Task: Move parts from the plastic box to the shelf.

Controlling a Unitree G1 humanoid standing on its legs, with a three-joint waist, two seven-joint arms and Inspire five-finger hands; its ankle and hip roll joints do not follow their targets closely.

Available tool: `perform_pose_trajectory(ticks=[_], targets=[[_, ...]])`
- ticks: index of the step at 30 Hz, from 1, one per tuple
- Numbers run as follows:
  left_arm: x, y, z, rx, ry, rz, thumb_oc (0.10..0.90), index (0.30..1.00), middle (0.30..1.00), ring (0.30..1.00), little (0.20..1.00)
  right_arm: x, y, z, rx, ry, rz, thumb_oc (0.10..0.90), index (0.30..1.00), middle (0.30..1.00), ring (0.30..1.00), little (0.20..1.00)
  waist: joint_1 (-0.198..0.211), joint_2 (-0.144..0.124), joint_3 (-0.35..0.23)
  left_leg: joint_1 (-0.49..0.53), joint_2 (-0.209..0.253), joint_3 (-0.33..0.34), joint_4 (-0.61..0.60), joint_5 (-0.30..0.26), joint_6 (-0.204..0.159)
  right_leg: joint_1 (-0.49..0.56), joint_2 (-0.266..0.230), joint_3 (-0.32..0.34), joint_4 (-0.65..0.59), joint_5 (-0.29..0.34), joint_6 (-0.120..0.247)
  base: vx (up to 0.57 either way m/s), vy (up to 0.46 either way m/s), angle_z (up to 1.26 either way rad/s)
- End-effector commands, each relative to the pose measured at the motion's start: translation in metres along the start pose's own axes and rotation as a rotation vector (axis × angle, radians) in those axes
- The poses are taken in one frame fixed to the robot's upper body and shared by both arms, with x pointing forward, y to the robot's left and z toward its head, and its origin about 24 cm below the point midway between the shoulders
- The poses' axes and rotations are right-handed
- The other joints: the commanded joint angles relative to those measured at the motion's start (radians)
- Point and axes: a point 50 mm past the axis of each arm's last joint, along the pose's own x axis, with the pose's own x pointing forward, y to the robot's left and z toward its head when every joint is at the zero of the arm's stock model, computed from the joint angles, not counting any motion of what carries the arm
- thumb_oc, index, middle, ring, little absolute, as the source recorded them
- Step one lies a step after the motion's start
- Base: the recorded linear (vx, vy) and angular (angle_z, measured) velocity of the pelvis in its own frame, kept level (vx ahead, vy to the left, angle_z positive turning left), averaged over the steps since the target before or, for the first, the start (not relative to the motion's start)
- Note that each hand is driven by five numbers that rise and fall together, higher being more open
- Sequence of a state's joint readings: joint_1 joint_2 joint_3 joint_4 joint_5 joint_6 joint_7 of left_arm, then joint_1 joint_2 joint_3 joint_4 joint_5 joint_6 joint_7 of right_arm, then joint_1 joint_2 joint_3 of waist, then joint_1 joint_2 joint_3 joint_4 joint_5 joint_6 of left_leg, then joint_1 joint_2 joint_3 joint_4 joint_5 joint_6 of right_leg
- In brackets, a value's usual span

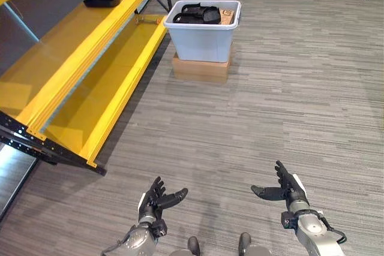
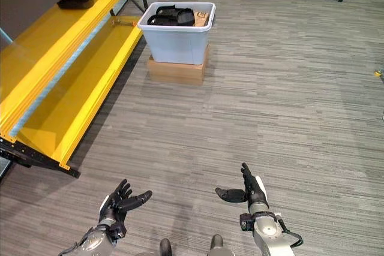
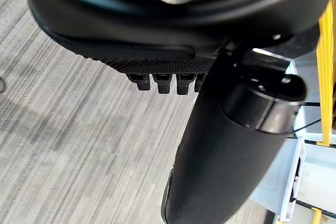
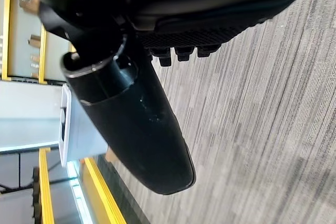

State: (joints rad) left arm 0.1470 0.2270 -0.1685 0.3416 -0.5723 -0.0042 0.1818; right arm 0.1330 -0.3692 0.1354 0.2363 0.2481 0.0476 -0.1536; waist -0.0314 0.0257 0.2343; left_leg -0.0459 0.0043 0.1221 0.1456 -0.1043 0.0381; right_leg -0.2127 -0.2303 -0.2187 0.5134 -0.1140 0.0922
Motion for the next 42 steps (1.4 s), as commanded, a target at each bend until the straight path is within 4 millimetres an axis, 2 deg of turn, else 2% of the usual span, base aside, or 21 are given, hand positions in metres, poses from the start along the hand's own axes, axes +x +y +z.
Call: perform_pose_trajectory(ticks=[1,4,9,13,15,17,22,24,25,26,27,28,31,32,33,34,36,37,39,41,42], targets=[[0.0,0.011,0.052,0.113,-0.23,-0.03,0.9,1.0,1.0,1.0,1.0,0.003,0.013,0.049,0.046,-0.252,0.042,0.9,1.0,1.0,1.0,1.0,-0.01,-0.002,0.068,0.053,0.03,-0.005,0.111,-0.126,0.03,-0.056,-0.057,0.097,0.173,0.211,0.086,0.06,0.217,0.27],[-0.001,0.011,0.051,0.114,-0.227,-0.034,0.9,1.0,1.0,1.0,1.0,0.002,0.012,0.049,0.054,-0.249,0.036,0.9,1.0,1.0,1.0,1.0,-0.026,0.0,0.064,0.088,0.012,-0.015,0.106,-0.147,0.031,-0.097,-0.067,0.098,0.13,0.215,0.084,0.2,0.066,0.19],[0.002,0.008,0.057,0.114,-0.25,-0.046,0.9,1.0,1.0,1.0,1.0,0.004,0.004,0.06,0.061,-0.29,0.003,0.9,1.0,1.0,1.0,1.0,-0.062,-0.038,0.096,0.153,-0.034,-0.043,0.212,-0.254,0.004,-0.136,-0.093,0.072,-0.18,0.243,0.108,0.25,-0.04,0.17],[0.003,0.006,0.056,0.097,-0.25,-0.044,0.9,1.0,1.0,1.0,1.0,0.008,0.0,0.068,0.03,-0.316,-0.011,0.9,1.0,1.0,1.0,1.0,-0.058,-0.042,0.093,0.217,-0.021,-0.045,0.252,-0.317,-0.022,-0.172,-0.114,-0.015,-0.264,0.287,0.126,0.35,-0.109,0.27],[0.003,0.006,0.051,0.094,-0.233,-0.043,0.9,1.0,1.0,1.0,1.0,0.006,0.0,0.062,0.028,-0.292,-0.008,0.9,1.0,1.0,1.0,1.0,-0.055,-0.04,0.07,0.235,0.014,-0.058,0.282,-0.317,-0.044,-0.144,-0.074,0.002,-0.269,0.258,0.099,0.41,-0.204,0.12],[0.002,0.005,0.05,0.089,-0.233,-0.046,0.9,1.0,1.0,1.0,1.0,0.006,0.0,0.061,0.017,-0.29,-0.007,0.9,1.0,1.0,1.0,1.0,-0.058,-0.042,0.06,0.243,0.024,-0.067,0.29,-0.297,-0.05,-0.158,-0.07,0.029,-0.251,0.28,0.097,0.26,-0.119,0.27],[0.0,0.003,0.048,0.081,-0.224,-0.061,0.9,1.0,1.0,1.0,1.0,0.0,-0.004,0.045,0.019,-0.237,-0.007,0.9,1.0,1.0,1.0,1.0,-0.073,-0.018,0.002,0.354,0.116,-0.101,0.153,-0.225,-0.08,-0.207,-0.006,0.006,-0.06,0.137,0.05,0.34,-0.185,0.2],[0.0,0.003,0.048,0.077,-0.219,-0.056,0.9,1.0,1.0,1.0,1.0,0.0,-0.005,0.038,0.017,-0.205,-0.009,0.9,1.0,1.0,1.0,1.0,-0.075,-0.016,-0.022,0.375,0.157,-0.115,0.127,-0.143,-0.093,-0.221,0.035,-0.003,-0.004,0.073,0.02,0.43,-0.29,0.19],[0.0,0.004,0.046,0.068,-0.211,-0.052,0.9,1.0,1.0,1.0,1.0,-0.001,-0.005,0.035,0.011,-0.193,-0.008,0.9,1.0,1.0,1.0,1.0,-0.068,-0.014,-0.037,0.354,0.177,-0.119,0.177,-0.054,-0.107,-0.204,0.059,-0.013,-0.009,0.045,-0.005,0.23,-0.17,0.08],[0.0,0.004,0.046,0.068,-0.211,-0.052,0.9,1.0,1.0,1.0,1.0,-0.001,-0.005,0.035,0.011,-0.193,-0.008,0.9,1.0,1.0,1.0,1.0,-0.07,-0.015,-0.04,0.35,0.176,-0.121,0.174,-0.049,-0.107,-0.203,0.058,-0.014,-0.015,0.05,-0.006,0.28,-0.332,-0.06],[-0.001,0.002,0.05,0.068,-0.222,-0.063,0.9,1.0,1.0,1.0,1.0,-0.002,-0.008,0.036,0.011,-0.2,-0.012,0.9,1.0,1.0,1.0,1.0,-0.049,-0.032,-0.029,0.193,0.201,-0.13,0.471,0.15,-0.11,-0.137,0.097,-0.018,-0.047,0.008,-0.067,0.14,-0.405,-0.18],[-0.001,-0.001,0.055,0.077,-0.241,-0.08,0.9,1.0,1.0,1.0,1.0,-0.002,-0.012,0.041,0.016,-0.22,-0.023,0.9,1.0,1.0,1.0,1.0,-0.029,-0.055,0.003,0.061,0.188,-0.152,0.663,0.187,-0.098,-0.099,0.111,-0.024,-0.074,-0.006,-0.098,0.23,-0.531,-0.13],[-0.001,-0.002,0.059,0.077,-0.245,-0.091,0.9,1.0,1.0,1.0,1.0,-0.002,-0.018,0.042,0.02,-0.224,-0.053,0.9,1.0,1.0,1.0,1.0,-0.001,-0.07,0.045,-0.068,0.217,-0.129,0.818,0.134,-0.073,-0.035,0.142,-0.035,-0.087,-0.067,-0.122,0.15,-0.25,-0.18],[-0.001,-0.004,0.059,0.072,-0.249,-0.1,0.9,1.0,1.0,1.0,1.0,-0.002,-0.022,0.042,0.02,-0.22,-0.074,0.9,1.0,1.0,1.0,1.0,0.023,-0.072,0.072,-0.188,0.182,-0.102,0.771,0.046,-0.072,0.017,0.146,-0.03,-0.118,-0.081,-0.114,0.21,-0.187,0.02],[-0.001,-0.004,0.059,0.072,-0.249,-0.1,0.9,1.0,1.0,1.0,1.0,-0.002,-0.022,0.042,0.02,-0.22,-0.074,0.9,1.0,1.0,1.0,1.0,0.023,-0.072,0.072,-0.188,0.182,-0.102,0.771,0.046,-0.072,0.017,0.146,-0.03,-0.118,-0.081,-0.114,0.33,-0.045,0.21],[-0.002,-0.003,0.058,0.066,-0.246,-0.093,0.9,1.0,1.0,1.0,1.0,-0.001,-0.023,0.043,0.027,-0.227,-0.089,0.9,1.0,1.0,1.0,1.0,0.045,-0.075,0.081,-0.303,0.184,-0.091,0.628,0.022,-0.078,0.079,0.152,-0.025,-0.165,-0.094,-0.098,0.34,0.045,0.26],[-0.002,-0.001,0.055,0.071,-0.237,-0.087,0.9,1.0,1.0,1.0,1.0,0.0,-0.021,0.043,0.036,-0.227,-0.097,0.9,1.0,1.0,1.0,1.0,0.055,-0.074,0.078,-0.308,0.26,-0.059,0.347,0.077,-0.099,0.124,0.146,-0.016,-0.183,-0.12,-0.077,0.37,0.099,0.15],[-0.002,-0.001,0.055,0.071,-0.237,-0.087,0.9,1.0,1.0,1.0,1.0,0.0,-0.021,0.043,0.036,-0.227,-0.097,0.9,1.0,1.0,1.0,1.0,0.057,-0.078,0.08,-0.298,0.257,-0.054,0.335,0.082,-0.099,0.127,0.143,-0.013,-0.184,-0.12,-0.077,0.28,0.14,-0.18],[-0.002,0.002,0.056,0.084,-0.243,-0.069,0.9,1.0,1.0,1.0,1.0,0.002,-0.017,0.044,0.028,-0.23,-0.085,0.9,1.0,1.0,1.0,1.0,0.087,-0.066,0.077,-0.302,0.277,-0.09,0.099,0.231,-0.128,0.173,0.144,-0.003,-0.215,-0.12,-0.065,0.33,0.229,-0.38],[-0.002,0.006,0.057,0.08,-0.247,-0.054,0.9,1.0,1.0,1.0,1.0,0.003,-0.016,0.043,0.021,-0.225,-0.08,0.9,1.0,1.0,1.0,1.0,0.107,-0.062,0.057,-0.307,0.282,-0.15,0.013,0.271,-0.155,0.226,0.13,0.02,-0.227,-0.142,-0.048,0.51,0.346,-0.48],[-0.002,0.007,0.056,0.076,-0.243,-0.052,0.9,1.0,1.0,1.0,1.0,0.002,-0.014,0.041,0.007,-0.214,-0.059,0.9,1.0,1.0,1.0,1.0,0.106,-0.062,0.037,-0.281,0.266,-0.132,0.067,0.226,-0.147,0.264,0.099,0.025,-0.214,-0.158,-0.026,0.42,0.304,-0.43]])
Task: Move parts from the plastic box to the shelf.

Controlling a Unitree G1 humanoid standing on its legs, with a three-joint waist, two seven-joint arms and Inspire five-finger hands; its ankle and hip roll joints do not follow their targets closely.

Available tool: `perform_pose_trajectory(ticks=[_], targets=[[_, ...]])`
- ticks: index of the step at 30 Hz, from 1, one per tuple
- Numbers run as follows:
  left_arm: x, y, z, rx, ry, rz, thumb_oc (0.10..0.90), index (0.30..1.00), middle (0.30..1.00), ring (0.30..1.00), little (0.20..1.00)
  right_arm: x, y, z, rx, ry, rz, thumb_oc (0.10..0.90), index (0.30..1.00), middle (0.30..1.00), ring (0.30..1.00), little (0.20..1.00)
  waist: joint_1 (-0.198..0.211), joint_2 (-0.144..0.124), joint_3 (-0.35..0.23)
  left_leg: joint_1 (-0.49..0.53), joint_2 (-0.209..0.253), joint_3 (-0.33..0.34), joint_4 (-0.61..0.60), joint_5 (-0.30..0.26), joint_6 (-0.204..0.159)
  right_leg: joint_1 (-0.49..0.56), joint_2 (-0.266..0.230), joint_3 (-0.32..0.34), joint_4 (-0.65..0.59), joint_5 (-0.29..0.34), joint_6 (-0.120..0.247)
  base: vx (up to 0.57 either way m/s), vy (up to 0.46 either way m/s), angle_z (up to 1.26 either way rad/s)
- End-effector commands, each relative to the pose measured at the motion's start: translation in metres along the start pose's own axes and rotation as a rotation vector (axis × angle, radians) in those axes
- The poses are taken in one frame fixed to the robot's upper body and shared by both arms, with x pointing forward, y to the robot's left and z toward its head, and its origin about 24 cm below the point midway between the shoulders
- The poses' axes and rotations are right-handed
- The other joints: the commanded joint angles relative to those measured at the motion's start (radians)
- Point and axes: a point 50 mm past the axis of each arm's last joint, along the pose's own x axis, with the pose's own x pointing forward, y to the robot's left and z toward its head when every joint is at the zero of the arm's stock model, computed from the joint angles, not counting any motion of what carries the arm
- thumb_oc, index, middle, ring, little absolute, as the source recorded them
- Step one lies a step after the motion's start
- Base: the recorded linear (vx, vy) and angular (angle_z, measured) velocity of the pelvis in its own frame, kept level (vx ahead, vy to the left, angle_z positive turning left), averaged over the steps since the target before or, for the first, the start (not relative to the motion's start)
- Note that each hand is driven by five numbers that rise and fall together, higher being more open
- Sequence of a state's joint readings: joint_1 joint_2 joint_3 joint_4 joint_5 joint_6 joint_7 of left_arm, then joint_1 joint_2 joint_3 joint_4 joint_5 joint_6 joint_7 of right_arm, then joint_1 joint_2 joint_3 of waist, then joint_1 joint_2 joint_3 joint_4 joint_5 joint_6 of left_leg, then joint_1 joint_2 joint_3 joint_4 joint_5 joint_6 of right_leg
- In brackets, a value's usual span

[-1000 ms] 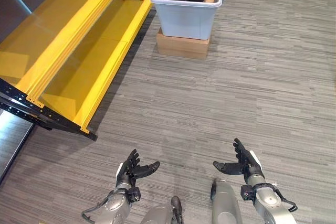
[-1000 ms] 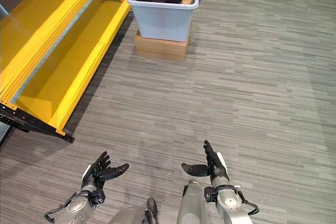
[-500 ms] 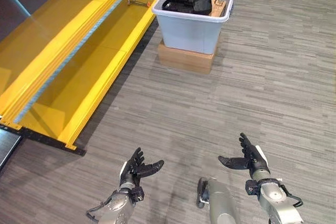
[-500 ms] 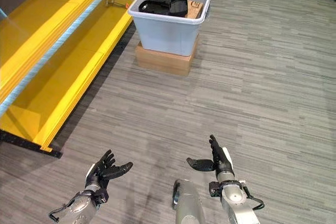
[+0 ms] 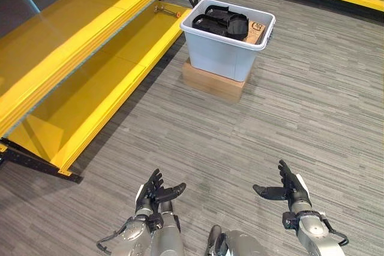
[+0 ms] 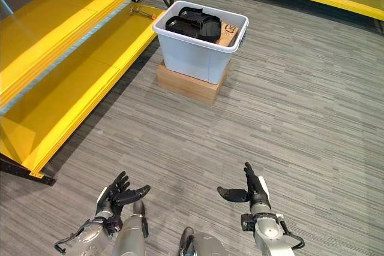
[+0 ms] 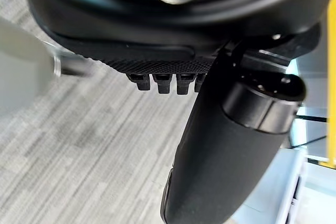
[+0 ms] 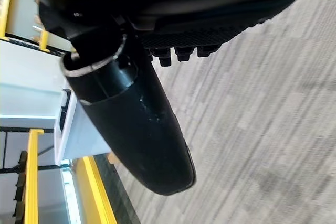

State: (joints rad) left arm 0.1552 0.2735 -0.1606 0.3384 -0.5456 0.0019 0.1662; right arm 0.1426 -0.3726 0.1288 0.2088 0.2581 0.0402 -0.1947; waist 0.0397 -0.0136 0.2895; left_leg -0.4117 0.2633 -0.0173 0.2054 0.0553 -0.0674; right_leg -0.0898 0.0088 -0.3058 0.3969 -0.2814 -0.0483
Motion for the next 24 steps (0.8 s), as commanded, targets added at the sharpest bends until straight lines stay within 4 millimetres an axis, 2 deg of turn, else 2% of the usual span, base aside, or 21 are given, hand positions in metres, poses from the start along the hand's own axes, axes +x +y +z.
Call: perform_pose_trajectory(ticks=[1,2,4,5,6,7,8,9,10,11,12,13,14,15,16,17,18,19,21,24], targets=[[-0.001,-0.003,0.052,0.009,-0.239,-0.055,0.9,1.0,1.0,1.0,1.0,0.005,-0.01,0.037,-0.003,-0.191,-0.015,0.9,1.0,1.0,1.0,1.0,0.035,-0.021,-0.019,0.083,0.008,0.008,0.005,0.069,-0.041,0.14,-0.139,0.112,-0.1,0.012,0.114,0.54,0.396,-0.43],[0.0,-0.004,0.056,0.025,-0.252,-0.067,0.9,1.0,1.0,1.0,1.0,0.004,-0.008,0.036,0.004,-0.186,-0.008,0.9,1.0,1.0,1.0,1.0,0.04,-0.034,-0.028,0.062,-0.033,0.018,0.074,0.03,-0.032,0.183,-0.179,0.111,-0.117,0.027,0.142,0.38,0.279,-0.42],[0.002,-0.005,0.062,0.038,-0.27,-0.077,0.9,1.0,1.0,1.0,1.0,0.004,-0.005,0.036,0.024,-0.186,-0.005,0.9,1.0,1.0,1.0,1.0,0.036,-0.046,-0.044,0.031,-0.074,0.043,0.153,-0.036,-0.011,0.206,-0.225,0.109,-0.137,0.072,0.171,0.43,0.327,-0.3],[0.002,-0.005,0.064,0.045,-0.275,-0.081,0.9,1.0,1.0,1.0,1.0,0.004,-0.004,0.037,0.03,-0.192,-0.001,0.9,1.0,1.0,1.0,1.0,0.037,-0.048,-0.051,0.021,-0.083,0.052,0.187,-0.065,-0.005,0.207,-0.24,0.109,-0.141,0.086,0.181,0.22,0.188,-0.08],[0.002,-0.005,0.064,0.045,-0.276,-0.081,0.9,1.0,1.0,1.0,1.0,0.004,-0.004,0.037,0.03,-0.192,-0.001,0.9,1.0,1.0,1.0,1.0,0.037,-0.048,-0.054,0.019,-0.083,0.052,0.184,-0.062,-0.005,0.204,-0.239,0.109,-0.143,0.088,0.181,0.23,0.195,-0.03],[0.001,-0.005,0.064,0.055,-0.274,-0.084,0.9,1.0,1.0,1.0,1.0,0.003,-0.002,0.037,0.037,-0.193,0.009,0.9,1.0,1.0,1.0,1.0,0.04,-0.053,-0.067,0.016,-0.102,0.058,0.223,-0.105,0.015,0.209,-0.262,0.114,-0.138,0.105,0.191,0.36,0.332,0.0],[0.002,-0.005,0.064,0.064,-0.27,-0.083,0.9,1.0,1.0,1.0,1.0,0.003,0.003,0.036,0.05,-0.19,0.019,0.9,1.0,1.0,1.0,1.0,0.041,-0.056,-0.074,0.028,-0.145,0.067,0.264,-0.173,0.057,0.182,-0.287,0.147,-0.05,0.192,0.181,0.55,0.624,0.17],[0.002,-0.005,0.063,0.066,-0.265,-0.079,0.9,1.0,1.0,1.0,1.0,0.002,0.007,0.037,0.06,-0.194,0.027,0.9,1.0,1.0,1.0,1.0,0.027,-0.047,-0.067,0.071,-0.185,0.085,0.27,-0.216,0.103,0.109,-0.315,0.165,0.126,0.335,0.17,0.5,0.67,0.27],[0.002,-0.004,0.064,0.066,-0.266,-0.076,0.9,1.0,1.0,1.0,1.0,0.002,0.008,0.037,0.058,-0.195,0.029,0.9,1.0,1.0,1.0,1.0,0.017,-0.034,-0.058,0.113,-0.198,0.1,0.253,-0.23,0.121,0.057,-0.325,0.162,0.208,0.36,0.161,0.27,0.439,0.31],[0.002,-0.004,0.064,0.066,-0.266,-0.076,0.9,1.0,1.0,1.0,1.0,0.002,0.008,0.037,0.057,-0.196,0.029,0.9,1.0,1.0,1.0,1.0,0.018,-0.035,-0.058,0.113,-0.199,0.102,0.253,-0.231,0.121,0.055,-0.326,0.164,0.21,0.359,0.161,0.19,0.293,0.21],[0.0,-0.003,0.063,0.073,-0.267,-0.072,0.9,1.0,1.0,1.0,1.0,0.001,0.01,0.036,0.061,-0.193,0.038,0.9,1.0,1.0,1.0,1.0,0.003,-0.024,-0.046,0.155,-0.214,0.113,0.233,-0.245,0.133,0.013,-0.318,0.156,0.263,0.371,0.163,0.21,0.257,0.17],[0.0,-0.001,0.063,0.08,-0.263,-0.068,0.9,1.0,1.0,1.0,1.0,0.001,0.011,0.035,0.063,-0.19,0.042,0.9,1.0,1.0,1.0,1.0,-0.005,-0.016,-0.034,0.196,-0.224,0.119,0.213,-0.255,0.141,-0.03,-0.305,0.139,0.313,0.345,0.164,0.34,0.372,0.18],[0.0,-0.001,0.061,0.082,-0.256,-0.067,0.9,1.0,1.0,1.0,1.0,0.001,0.011,0.034,0.065,-0.185,0.045,0.9,1.0,1.0,1.0,1.0,-0.023,-0.003,-0.021,0.237,-0.233,0.113,0.184,-0.248,0.142,-0.1,-0.267,0.13,0.346,0.312,0.163,0.43,0.338,0.06],[0.0,0.0,0.059,0.086,-0.247,-0.07,0.9,1.0,1.0,1.0,1.0,0.0,0.011,0.031,0.068,-0.174,0.046,0.9,1.0,1.0,1.0,1.0,-0.046,0.005,-0.006,0.299,-0.248,0.112,0.156,-0.264,0.144,-0.172,-0.259,0.106,0.32,0.278,0.163,0.44,0.242,-0.13],[0.0,0.0,0.058,0.084,-0.242,-0.073,0.9,1.0,1.0,1.0,1.0,0.0,0.011,0.03,0.076,-0.171,0.045,0.9,1.0,1.0,1.0,1.0,-0.055,0.002,-0.003,0.317,-0.26,0.11,0.156,-0.273,0.139,-0.184,-0.251,0.093,0.238,0.269,0.159,0.32,0.126,-0.2],[0.0,0.0,0.058,0.084,-0.242,-0.073,0.9,1.0,1.0,1.0,1.0,0.0,0.011,0.03,0.076,-0.171,0.045,0.9,1.0,1.0,1.0,1.0,-0.056,0.003,-0.002,0.319,-0.259,0.109,0.157,-0.274,0.139,-0.181,-0.25,0.091,0.236,0.269,0.159,0.39,0.019,0.03],[0.001,0.002,0.056,0.072,-0.235,-0.064,0.9,1.0,1.0,1.0,1.0,-0.001,0.009,0.029,0.086,-0.168,0.038,0.9,1.0,1.0,1.0,1.0,-0.064,-0.005,0.006,0.361,-0.276,0.108,0.159,-0.314,0.123,-0.193,-0.276,0.047,0.073,0.269,0.177,0.22,0.001,0.18],[0.001,0.002,0.056,0.072,-0.236,-0.065,0.9,1.0,1.0,1.0,1.0,-0.001,0.008,0.03,0.086,-0.169,0.037,0.9,1.0,1.0,1.0,1.0,-0.067,-0.006,0.011,0.356,-0.276,0.111,0.161,-0.302,0.125,-0.187,-0.278,0.033,0.059,0.283,0.167,0.32,-0.006,0.36],[0.002,0.001,0.055,0.061,-0.238,-0.064,0.9,1.0,1.0,1.0,1.0,-0.002,0.003,0.029,0.079,-0.169,0.027,0.9,1.0,1.0,1.0,1.0,-0.083,-0.009,0.019,0.421,-0.286,0.117,0.17,-0.336,0.103,-0.22,-0.275,-0.037,-0.101,0.314,0.186,0.32,-0.007,0.19],[0.002,-0.001,0.054,0.061,-0.234,-0.069,0.9,1.0,1.0,1.0,1.0,-0.002,0.002,0.028,0.074,-0.166,0.024,0.9,1.0,1.0,1.0,1.0,-0.089,-0.009,0.023,0.437,-0.289,0.114,0.181,-0.35,0.101,-0.228,-0.265,-0.042,-0.119,0.323,0.188,0.27,-0.016,-0.02]])
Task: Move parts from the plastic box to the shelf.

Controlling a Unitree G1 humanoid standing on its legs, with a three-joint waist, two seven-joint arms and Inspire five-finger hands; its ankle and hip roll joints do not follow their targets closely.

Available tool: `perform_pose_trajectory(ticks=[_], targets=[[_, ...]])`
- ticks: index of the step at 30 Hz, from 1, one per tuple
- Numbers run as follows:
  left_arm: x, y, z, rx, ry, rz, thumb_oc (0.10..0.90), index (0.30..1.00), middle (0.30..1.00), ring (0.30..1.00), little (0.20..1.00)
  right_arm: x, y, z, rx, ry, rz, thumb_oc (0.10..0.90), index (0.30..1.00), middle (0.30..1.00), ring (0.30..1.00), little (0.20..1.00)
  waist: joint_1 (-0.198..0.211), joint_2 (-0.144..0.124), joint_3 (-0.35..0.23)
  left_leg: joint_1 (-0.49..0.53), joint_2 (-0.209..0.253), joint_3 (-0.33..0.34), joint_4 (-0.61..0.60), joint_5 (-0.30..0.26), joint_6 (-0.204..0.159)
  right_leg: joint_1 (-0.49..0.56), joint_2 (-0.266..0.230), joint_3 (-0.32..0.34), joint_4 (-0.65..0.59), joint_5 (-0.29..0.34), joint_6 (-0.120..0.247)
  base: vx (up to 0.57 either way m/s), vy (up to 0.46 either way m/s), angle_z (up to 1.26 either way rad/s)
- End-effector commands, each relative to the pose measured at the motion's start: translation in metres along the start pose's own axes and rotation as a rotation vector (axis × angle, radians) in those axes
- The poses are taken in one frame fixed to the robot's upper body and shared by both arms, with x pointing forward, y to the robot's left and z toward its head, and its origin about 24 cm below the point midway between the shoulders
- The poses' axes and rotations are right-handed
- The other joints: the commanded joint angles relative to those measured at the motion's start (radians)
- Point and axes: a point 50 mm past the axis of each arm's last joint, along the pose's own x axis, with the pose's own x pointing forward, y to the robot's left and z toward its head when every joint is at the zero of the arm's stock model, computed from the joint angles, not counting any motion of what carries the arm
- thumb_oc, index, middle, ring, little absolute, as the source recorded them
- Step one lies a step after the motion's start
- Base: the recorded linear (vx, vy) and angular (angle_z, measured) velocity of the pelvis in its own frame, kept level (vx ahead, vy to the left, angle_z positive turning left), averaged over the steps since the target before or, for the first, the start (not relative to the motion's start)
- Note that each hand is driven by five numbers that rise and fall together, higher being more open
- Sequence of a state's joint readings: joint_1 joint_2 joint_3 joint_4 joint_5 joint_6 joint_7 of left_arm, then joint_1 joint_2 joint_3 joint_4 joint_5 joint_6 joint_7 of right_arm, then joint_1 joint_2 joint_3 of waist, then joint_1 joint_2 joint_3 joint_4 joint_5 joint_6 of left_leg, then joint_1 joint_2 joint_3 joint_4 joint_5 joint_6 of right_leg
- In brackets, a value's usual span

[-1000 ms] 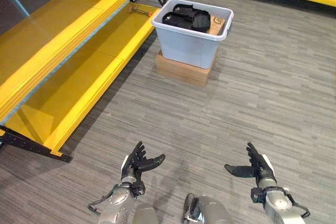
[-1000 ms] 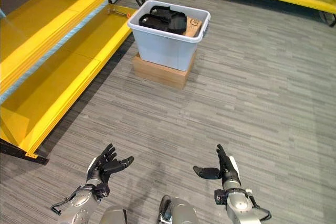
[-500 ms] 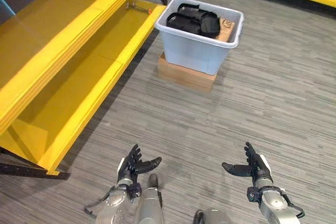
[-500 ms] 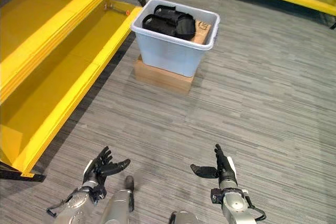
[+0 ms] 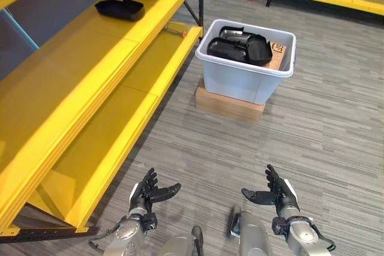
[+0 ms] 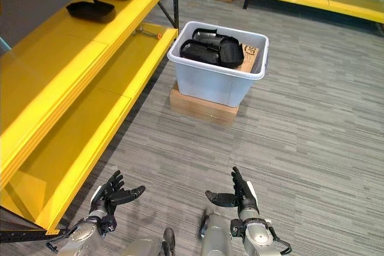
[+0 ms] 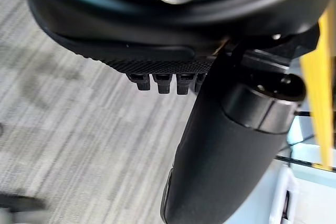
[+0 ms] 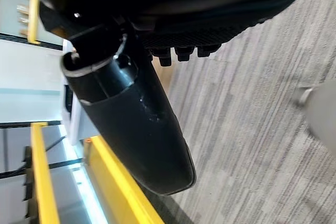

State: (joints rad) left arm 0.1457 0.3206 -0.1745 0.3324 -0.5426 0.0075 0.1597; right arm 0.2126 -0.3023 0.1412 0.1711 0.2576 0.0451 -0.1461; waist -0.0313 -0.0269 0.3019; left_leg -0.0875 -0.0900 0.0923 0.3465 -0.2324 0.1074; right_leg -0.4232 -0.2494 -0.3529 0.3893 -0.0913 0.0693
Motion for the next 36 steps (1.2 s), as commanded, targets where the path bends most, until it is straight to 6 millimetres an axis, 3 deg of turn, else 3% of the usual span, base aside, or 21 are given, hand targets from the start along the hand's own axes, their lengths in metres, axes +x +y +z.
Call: perform_pose_trajectory(ticks=[1,4,5,8,10,11,12,13,14,15,17,19,21,22,24,25,26,30,31,35,36], targets=[[0.001,-0.007,0.048,0.007,-0.229,-0.065,0.9,1.0,1.0,1.0,1.0,0.009,-0.018,0.043,-0.003,-0.205,-0.045,0.9,1.0,1.0,1.0,1.0,-0.027,0.0,0.007,0.145,0.067,0.002,0.063,-0.096,-0.082,0.097,-0.001,-0.002,-0.151,0.151,0.075,0.38,-0.066,0.08],[0.001,-0.012,0.045,0.007,-0.218,-0.084,0.9,1.0,1.0,1.0,1.0,0.007,-0.02,0.039,-0.001,-0.19,-0.046,0.9,1.0,1.0,1.0,1.0,-0.043,-0.001,-0.007,0.176,0.079,-0.014,0.107,-0.132,-0.095,0.076,0.027,0.052,-0.164,0.174,0.072,0.5,-0.153,0.12],[0.002,-0.014,0.043,0.017,-0.209,-0.09,0.9,1.0,1.0,1.0,1.0,0.007,-0.018,0.035,0.0,-0.173,-0.035,0.9,1.0,1.0,1.0,1.0,-0.047,-0.002,-0.026,0.181,0.103,-0.013,0.149,-0.13,-0.104,0.083,0.067,0.069,-0.171,0.168,0.047,0.25,-0.139,0.1],[0.002,-0.018,0.046,0.0,-0.223,-0.099,0.9,1.0,1.0,1.0,1.0,0.009,-0.02,0.039,-0.012,-0.186,-0.037,0.9,1.0,1.0,1.0,1.0,-0.052,0.015,-0.025,0.198,0.124,-0.019,0.169,-0.101,-0.112,0.056,0.072,0.071,-0.081,0.145,0.034,0.34,-0.126,0.16],[0.002,-0.018,0.047,-0.004,-0.227,-0.099,0.9,1.0,1.0,1.0,1.0,0.01,-0.019,0.039,-0.016,-0.183,-0.03,0.9,1.0,1.0,1.0,1.0,-0.058,0.027,-0.042,0.227,0.156,-0.028,0.145,-0.029,-0.138,0.064,0.113,0.067,-0.054,0.089,-0.002,0.23,-0.129,0.08],[0.002,-0.018,0.047,-0.004,-0.227,-0.098,0.9,1.0,1.0,1.0,1.0,0.01,-0.019,0.039,-0.016,-0.183,-0.03,0.9,1.0,1.0,1.0,1.0,-0.058,0.028,-0.042,0.228,0.157,-0.029,0.144,-0.029,-0.139,0.065,0.114,0.066,-0.053,0.088,-0.002,0.41,-0.227,0.03],[0.001,-0.018,0.042,-0.03,-0.21,-0.093,0.9,1.0,1.0,1.0,1.0,0.01,-0.02,0.036,-0.021,-0.17,-0.033,0.9,1.0,1.0,1.0,1.0,-0.05,0.035,-0.064,0.2,0.18,-0.042,0.266,0.147,-0.17,0.121,0.158,0.077,-0.063,0.039,-0.039,0.4,-0.263,0.07],[0.001,-0.02,0.043,-0.049,-0.212,-0.091,0.9,1.0,1.0,1.0,1.0,0.011,-0.022,0.039,-0.018,-0.185,-0.033,0.9,1.0,1.0,1.0,1.0,-0.047,0.031,-0.057,0.143,0.181,-0.064,0.388,0.245,-0.193,0.147,0.166,0.08,-0.077,0.026,-0.06,0.42,-0.329,0.15],[0.002,-0.021,0.045,-0.049,-0.218,-0.098,0.9,1.0,1.0,1.0,1.0,0.011,-0.023,0.041,-0.012,-0.192,-0.039,0.9,1.0,1.0,1.0,1.0,-0.038,0.022,-0.041,0.082,0.176,-0.072,0.473,0.276,-0.199,0.173,0.17,0.087,-0.091,0.015,-0.075,0.29,-0.341,0.08],[0.003,-0.024,0.05,-0.043,-0.235,-0.101,0.9,1.0,1.0,1.0,1.0,0.011,-0.027,0.043,-0.013,-0.197,-0.055,0.9,1.0,1.0,1.0,1.0,-0.016,-0.001,-0.01,-0.022,0.172,-0.068,0.593,0.27,-0.186,0.216,0.181,0.101,-0.118,-0.01,-0.1,0.25,-0.272,-0.1],[0.003,-0.026,0.052,-0.043,-0.241,-0.108,0.9,1.0,1.0,1.0,1.0,0.011,-0.028,0.043,-0.014,-0.198,-0.063,0.9,1.0,1.0,1.0,1.0,-0.003,-0.005,0.001,-0.08,0.165,-0.072,0.588,0.235,-0.176,0.238,0.182,0.104,-0.13,-0.017,-0.102,0.2,-0.133,-0.19],[0.003,-0.027,0.051,-0.049,-0.24,-0.109,0.9,1.0,1.0,1.0,1.0,0.01,-0.031,0.041,-0.009,-0.192,-0.081,0.9,1.0,1.0,1.0,1.0,0.015,-0.012,0.009,-0.174,0.173,-0.056,0.467,0.181,-0.153,0.292,0.183,0.112,-0.158,-0.038,-0.091,0.29,-0.034,-0.08],[0.0,-0.026,0.048,-0.045,-0.231,-0.115,0.9,1.0,1.0,1.0,1.0,0.008,-0.034,0.039,-0.012,-0.185,-0.096,0.9,1.0,1.0,1.0,1.0,0.027,-0.016,0.01,-0.212,0.235,-0.041,0.245,0.18,-0.147,0.33,0.184,0.124,-0.168,-0.061,-0.074,0.38,0.047,0.0],[0.0,-0.025,0.047,-0.041,-0.227,-0.115,0.9,1.0,1.0,1.0,1.0,0.007,-0.034,0.037,-0.016,-0.181,-0.099,0.9,1.0,1.0,1.0,1.0,0.035,-0.014,0.009,-0.201,0.265,-0.034,0.078,0.211,-0.152,0.346,0.185,0.131,-0.17,-0.077,-0.065,0.4,0.125,-0.19],[-0.001,-0.021,0.04,-0.062,-0.202,-0.097,0.9,1.0,1.0,1.0,1.0,0.008,-0.034,0.035,-0.056,-0.173,-0.095,0.9,1.0,1.0,1.0,1.0,0.071,0.009,0.002,-0.203,0.278,-0.147,-0.209,0.351,-0.195,0.413,0.21,0.167,-0.197,-0.104,-0.051,0.47,0.185,-0.38],[-0.001,-0.021,0.04,-0.063,-0.201,-0.097,0.9,1.0,1.0,1.0,1.0,0.008,-0.034,0.035,-0.057,-0.173,-0.095,0.9,1.0,1.0,1.0,1.0,0.07,0.009,0.003,-0.196,0.279,-0.147,-0.222,0.36,-0.195,0.415,0.211,0.166,-0.2,-0.101,-0.052,0.56,0.229,-0.39],[-0.002,-0.017,0.033,-0.085,-0.178,-0.073,0.9,1.0,1.0,1.0,1.0,0.007,-0.036,0.034,-0.079,-0.168,-0.103,0.9,1.0,1.0,1.0,1.0,0.072,0.015,-0.014,-0.203,0.323,-0.127,-0.336,0.398,-0.214,0.454,0.203,0.18,-0.207,-0.128,-0.037,0.3,0.122,-0.46],[-0.005,-0.009,0.027,-0.106,-0.158,-0.049,0.9,1.0,1.0,1.0,1.0,0.008,-0.031,0.034,-0.084,-0.158,-0.062,0.9,1.0,1.0,1.0,1.0,0.093,0.027,-0.041,-0.177,0.341,-0.14,-0.362,0.397,-0.216,0.508,0.195,0.226,-0.192,-0.168,-0.02,0.42,0.241,-0.58],[-0.005,-0.009,0.027,-0.089,-0.157,-0.061,0.9,1.0,1.0,1.0,1.0,0.009,-0.027,0.033,-0.107,-0.158,-0.039,0.9,1.0,1.0,1.0,1.0,0.102,0.033,-0.052,-0.171,0.327,-0.148,-0.323,0.42,-0.214,0.538,0.173,0.234,-0.182,-0.171,-0.006,0.49,0.355,-0.76],[-0.001,-0.012,0.038,-0.048,-0.19,-0.092,0.9,1.0,1.0,1.0,1.0,0.008,-0.023,0.037,-0.077,-0.177,-0.042,0.9,1.0,1.0,1.0,1.0,0.091,0.012,-0.074,-0.249,0.256,-0.104,-0.138,0.335,-0.196,0.579,0.089,0.223,-0.199,-0.152,0.035,0.28,0.223,-0.27],[-0.001,-0.012,0.038,-0.047,-0.189,-0.092,0.9,1.0,1.0,1.0,1.0,0.008,-0.023,0.037,-0.077,-0.176,-0.042,0.9,1.0,1.0,1.0,1.0,0.09,0.011,-0.076,-0.253,0.255,-0.104,-0.133,0.332,-0.195,0.578,0.088,0.222,-0.199,-0.153,0.036,0.3,0.254,0.4]])
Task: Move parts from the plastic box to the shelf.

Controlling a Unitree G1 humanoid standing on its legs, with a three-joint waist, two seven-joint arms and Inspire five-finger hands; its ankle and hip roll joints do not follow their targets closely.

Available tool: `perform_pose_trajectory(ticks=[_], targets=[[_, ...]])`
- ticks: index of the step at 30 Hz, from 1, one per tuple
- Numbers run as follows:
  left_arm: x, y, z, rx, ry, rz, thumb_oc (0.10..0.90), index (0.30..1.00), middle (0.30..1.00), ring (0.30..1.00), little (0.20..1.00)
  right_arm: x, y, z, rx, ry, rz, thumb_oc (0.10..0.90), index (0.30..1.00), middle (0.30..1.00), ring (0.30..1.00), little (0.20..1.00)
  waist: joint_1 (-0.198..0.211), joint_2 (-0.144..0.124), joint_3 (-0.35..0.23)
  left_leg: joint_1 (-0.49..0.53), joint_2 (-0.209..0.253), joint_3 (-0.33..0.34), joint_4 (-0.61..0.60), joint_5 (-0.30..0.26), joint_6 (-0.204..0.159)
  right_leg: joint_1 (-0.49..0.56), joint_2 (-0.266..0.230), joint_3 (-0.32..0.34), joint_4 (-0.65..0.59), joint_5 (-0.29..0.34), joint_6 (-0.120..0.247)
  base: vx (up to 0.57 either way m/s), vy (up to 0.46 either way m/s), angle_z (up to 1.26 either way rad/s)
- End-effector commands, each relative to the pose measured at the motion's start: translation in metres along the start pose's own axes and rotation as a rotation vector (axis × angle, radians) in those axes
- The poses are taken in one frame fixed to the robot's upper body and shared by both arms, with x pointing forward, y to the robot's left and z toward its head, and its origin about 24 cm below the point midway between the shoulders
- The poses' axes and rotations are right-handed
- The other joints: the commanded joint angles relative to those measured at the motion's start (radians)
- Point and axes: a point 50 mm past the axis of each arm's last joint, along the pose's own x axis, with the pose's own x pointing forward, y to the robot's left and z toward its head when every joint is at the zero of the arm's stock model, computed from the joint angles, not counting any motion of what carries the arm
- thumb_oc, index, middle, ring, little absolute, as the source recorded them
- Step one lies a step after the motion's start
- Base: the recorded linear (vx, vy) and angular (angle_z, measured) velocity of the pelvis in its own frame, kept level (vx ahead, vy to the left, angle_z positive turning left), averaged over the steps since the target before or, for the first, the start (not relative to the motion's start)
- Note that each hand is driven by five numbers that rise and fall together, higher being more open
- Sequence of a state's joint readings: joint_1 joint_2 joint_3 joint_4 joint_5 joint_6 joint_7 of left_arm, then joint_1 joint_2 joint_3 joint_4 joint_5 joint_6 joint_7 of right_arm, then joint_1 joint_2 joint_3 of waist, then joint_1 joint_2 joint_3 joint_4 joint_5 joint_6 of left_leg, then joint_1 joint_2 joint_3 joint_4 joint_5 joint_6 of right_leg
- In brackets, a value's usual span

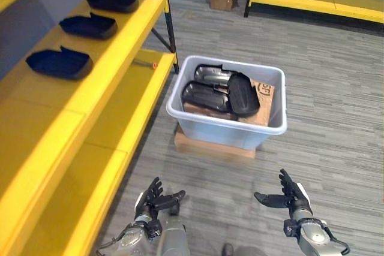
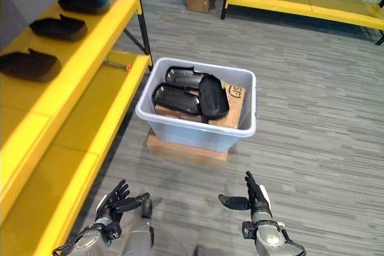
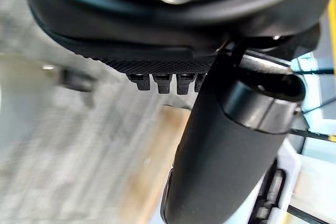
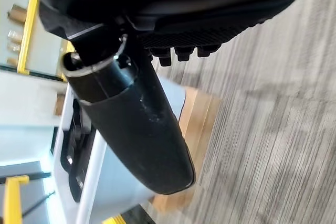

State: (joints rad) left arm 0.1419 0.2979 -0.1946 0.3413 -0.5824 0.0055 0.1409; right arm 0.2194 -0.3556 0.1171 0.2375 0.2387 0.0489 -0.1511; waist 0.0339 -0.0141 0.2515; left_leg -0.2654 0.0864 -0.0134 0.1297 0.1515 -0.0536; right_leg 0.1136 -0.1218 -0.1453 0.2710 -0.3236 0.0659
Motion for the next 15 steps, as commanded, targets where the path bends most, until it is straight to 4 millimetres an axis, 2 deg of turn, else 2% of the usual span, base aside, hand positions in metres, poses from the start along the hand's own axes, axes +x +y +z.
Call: perform_pose_trajectory(ticks=[1,5,6,7,8,9,10,11,13,14,15], targets=[[-0.002,-0.005,0.046,0.018,-0.215,-0.063,0.9,1.0,1.0,1.0,1.0,0.005,-0.002,0.052,0.004,-0.247,0.013,0.9,1.0,1.0,1.0,1.0,0.024,-0.004,-0.034,-0.091,0.058,0.006,0.126,-0.082,-0.024,0.046,-0.062,0.013,-0.083,0.093,0.049,0.18,0.167,0.22],[-0.002,-0.004,0.049,0.03,-0.225,-0.063,0.9,1.0,1.0,1.0,1.0,0.007,0.005,0.054,0.014,-0.254,0.035,0.9,1.0,1.0,1.0,1.0,0.025,-0.013,-0.055,-0.098,0.008,0.033,0.212,-0.175,0.016,0.036,-0.118,0.021,-0.058,0.164,0.077,0.27,0.253,0.01],[-0.002,-0.003,0.05,0.037,-0.225,-0.056,0.9,1.0,1.0,1.0,1.0,0.007,0.008,0.055,0.011,-0.259,0.038,0.9,1.0,1.0,1.0,1.0,0.023,-0.015,-0.055,-0.075,-0.015,0.045,0.215,-0.211,0.042,0.003,-0.137,0.041,0.016,0.255,0.078,0.2,0.227,-0.02],[-0.002,-0.003,0.05,0.037,-0.225,-0.057,0.9,1.0,1.0,1.0,1.0,0.007,0.008,0.055,0.01,-0.259,0.038,0.9,1.0,1.0,1.0,1.0,0.024,-0.014,-0.058,-0.076,-0.014,0.045,0.21,-0.208,0.042,-0.001,-0.136,0.042,0.014,0.257,0.078,0.26,0.331,-0.03],[-0.003,0.001,0.05,0.042,-0.225,-0.044,0.9,1.0,1.0,1.0,1.0,0.008,0.01,0.057,-0.009,-0.269,0.046,0.9,1.0,1.0,1.0,1.0,0.012,-0.002,-0.054,-0.023,-0.038,0.062,0.183,-0.227,0.07,-0.065,-0.143,0.067,0.118,0.377,0.079,0.2,0.27,-0.02],[-0.004,0.003,0.051,0.044,-0.227,-0.042,0.9,1.0,1.0,1.0,1.0,0.008,0.012,0.057,-0.01,-0.27,0.052,0.9,1.0,1.0,1.0,1.0,0.009,0.007,-0.051,0.011,-0.054,0.071,0.161,-0.232,0.086,-0.088,-0.15,0.065,0.167,0.419,0.075,0.2,0.27,-0.1],[-0.004,0.003,0.051,0.044,-0.227,-0.042,0.9,1.0,1.0,1.0,1.0,0.008,0.012,0.057,-0.01,-0.27,0.052,0.9,1.0,1.0,1.0,1.0,0.01,0.008,-0.053,0.01,-0.053,0.071,0.156,-0.229,0.086,-0.09,-0.149,0.066,0.165,0.422,0.075,0.21,0.336,-0.1],[-0.006,0.006,0.051,0.059,-0.23,-0.04,0.9,1.0,1.0,1.0,1.0,0.006,0.013,0.058,-0.01,-0.278,0.056,0.9,1.0,1.0,1.0,1.0,-0.002,0.04,-0.036,0.071,-0.076,0.084,0.116,-0.239,0.114,-0.144,-0.168,0.034,0.292,0.492,0.069,0.19,0.334,-0.09],[-0.007,0.007,0.05,0.066,-0.226,-0.042,0.9,1.0,1.0,1.0,1.0,0.005,0.014,0.055,-0.007,-0.266,0.06,0.9,1.0,1.0,1.0,1.0,-0.02,0.065,-0.013,0.14,-0.084,0.098,0.08,-0.252,0.125,-0.214,-0.17,-0.017,0.386,0.43,0.061,0.24,0.343,0.03],[-0.007,0.007,0.049,0.069,-0.223,-0.045,0.9,1.0,1.0,1.0,1.0,0.005,0.013,0.054,-0.004,-0.263,0.061,0.9,1.0,1.0,1.0,1.0,-0.036,0.072,-0.006,0.162,-0.089,0.091,0.072,-0.254,0.125,-0.256,-0.138,-0.008,0.393,0.395,0.056,0.15,0.152,0.01],[-0.007,0.006,0.049,0.069,-0.223,-0.045,0.9,1.0,1.0,1.0,1.0,0.005,0.013,0.054,-0.004,-0.263,0.061,0.9,1.0,1.0,1.0,1.0,-0.037,0.074,-0.008,0.16,-0.088,0.09,0.07,-0.252,0.124,-0.257,-0.137,-0.009,0.39,0.397,0.055,0.21,0.114,0.0]])
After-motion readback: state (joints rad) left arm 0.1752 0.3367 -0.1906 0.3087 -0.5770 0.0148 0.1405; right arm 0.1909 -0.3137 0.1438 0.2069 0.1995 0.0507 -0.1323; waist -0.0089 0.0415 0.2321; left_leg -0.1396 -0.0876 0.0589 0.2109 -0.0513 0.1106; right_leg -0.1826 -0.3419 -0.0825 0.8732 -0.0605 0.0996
